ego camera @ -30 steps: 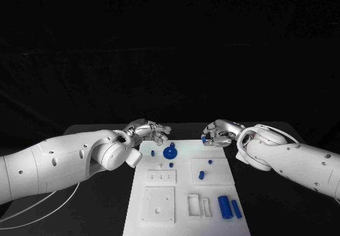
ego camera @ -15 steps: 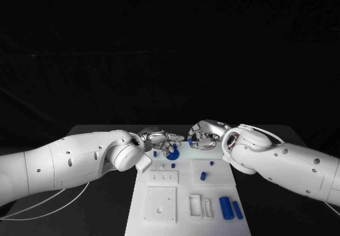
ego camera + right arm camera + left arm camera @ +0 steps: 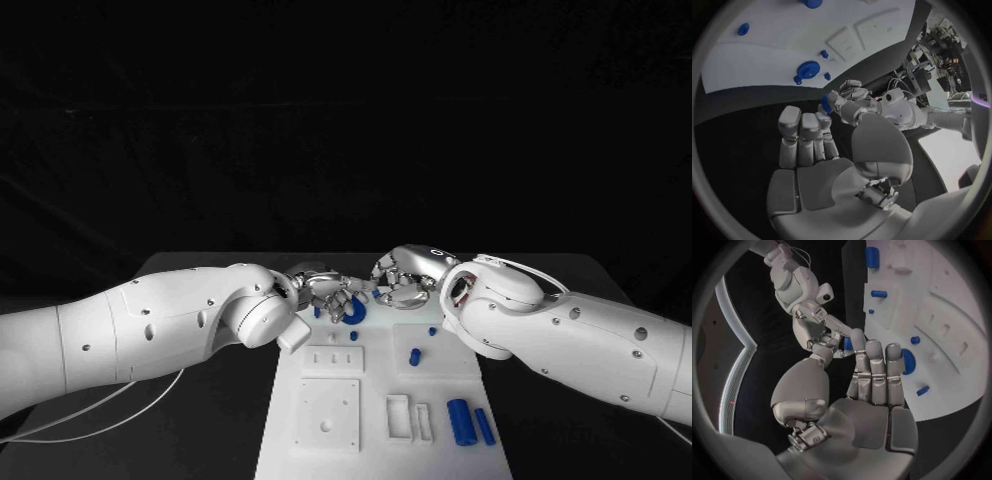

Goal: Assemble the parts on the task board

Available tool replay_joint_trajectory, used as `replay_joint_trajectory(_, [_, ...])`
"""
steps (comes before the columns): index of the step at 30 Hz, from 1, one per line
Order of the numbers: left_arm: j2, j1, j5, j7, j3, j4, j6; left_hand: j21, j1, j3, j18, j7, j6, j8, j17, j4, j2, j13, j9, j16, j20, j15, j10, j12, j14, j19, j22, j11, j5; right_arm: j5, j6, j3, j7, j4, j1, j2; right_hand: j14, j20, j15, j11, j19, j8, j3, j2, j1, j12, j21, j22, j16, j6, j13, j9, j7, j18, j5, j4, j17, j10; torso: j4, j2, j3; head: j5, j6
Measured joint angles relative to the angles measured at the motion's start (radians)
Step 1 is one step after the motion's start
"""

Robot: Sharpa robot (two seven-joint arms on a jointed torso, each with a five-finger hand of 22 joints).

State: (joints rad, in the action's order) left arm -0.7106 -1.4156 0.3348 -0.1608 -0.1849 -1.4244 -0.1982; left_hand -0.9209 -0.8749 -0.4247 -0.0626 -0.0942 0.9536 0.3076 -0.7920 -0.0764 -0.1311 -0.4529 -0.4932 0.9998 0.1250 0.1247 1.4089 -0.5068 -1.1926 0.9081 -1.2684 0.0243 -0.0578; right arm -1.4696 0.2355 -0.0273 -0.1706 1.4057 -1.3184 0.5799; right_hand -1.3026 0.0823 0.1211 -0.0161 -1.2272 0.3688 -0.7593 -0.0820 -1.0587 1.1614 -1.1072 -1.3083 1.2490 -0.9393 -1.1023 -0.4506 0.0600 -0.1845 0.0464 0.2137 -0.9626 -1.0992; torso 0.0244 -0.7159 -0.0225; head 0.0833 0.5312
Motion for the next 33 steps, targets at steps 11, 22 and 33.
replay_joint_trajectory(11, [0.001,0.000,0.012,-0.015,0.000,-0.007,-0.004,0.000,0.000,0.001,0.000,0.000,0.000,0.000,0.006,0.001,0.001,-0.002,0.000,0.000,0.000,-0.001,-0.009,-0.006,0.002,-0.008,0.002,-0.001,0.000,-0.004,-0.001,0.000,-0.006,0.006,0.000,-0.009,0.000,0.000,0.000,0.000,0.000,0.000,0.000,0.000,0.000,0.000,0.000,0.000,0.000,0.000,0.000,0.000,0.000,0.000,0.000,0.000,0.000,0.000,0.0007,0.000,-0.0006,0.002,0.004])
replay_joint_trajectory(22, [0.000,0.000,0.007,-0.017,0.000,-0.007,-0.005,-0.004,-0.028,0.003,0.000,0.000,0.000,0.000,0.018,-0.014,0.052,-0.003,-0.003,0.000,-0.005,-0.004,-0.025,-0.016,0.014,-0.020,0.007,-0.003,0.000,-0.005,-0.004,0.000,-0.008,0.007,0.000,-0.015,-0.003,-0.002,0.003,0.000,-0.002,0.000,-0.003,-0.006,0.005,0.000,0.000,0.000,0.000,0.000,0.000,0.000,0.000,0.000,0.000,-0.003,0.000,0.000,0.0012,0.000,-0.0006,0.001,0.006])
replay_joint_trajectory(33, [-0.001,0.000,0.000,-0.015,0.000,-0.009,-0.005,-0.008,-0.029,0.008,0.001,0.002,0.001,0.000,0.024,-0.019,0.070,-0.002,-0.005,0.000,-0.007,-0.004,-0.025,-0.020,0.014,-0.022,0.010,-0.003,0.000,-0.005,-0.009,0.000,-0.009,0.006,0.000,-0.020,-0.003,-0.002,0.003,0.000,-0.002,0.000,-0.003,-0.008,0.008,-0.001,0.000,0.000,0.000,0.000,0.000,0.000,0.000,-0.001,0.000,-0.003,0.000,0.000,0.0012,0.000,-0.0007,0.000,0.009])
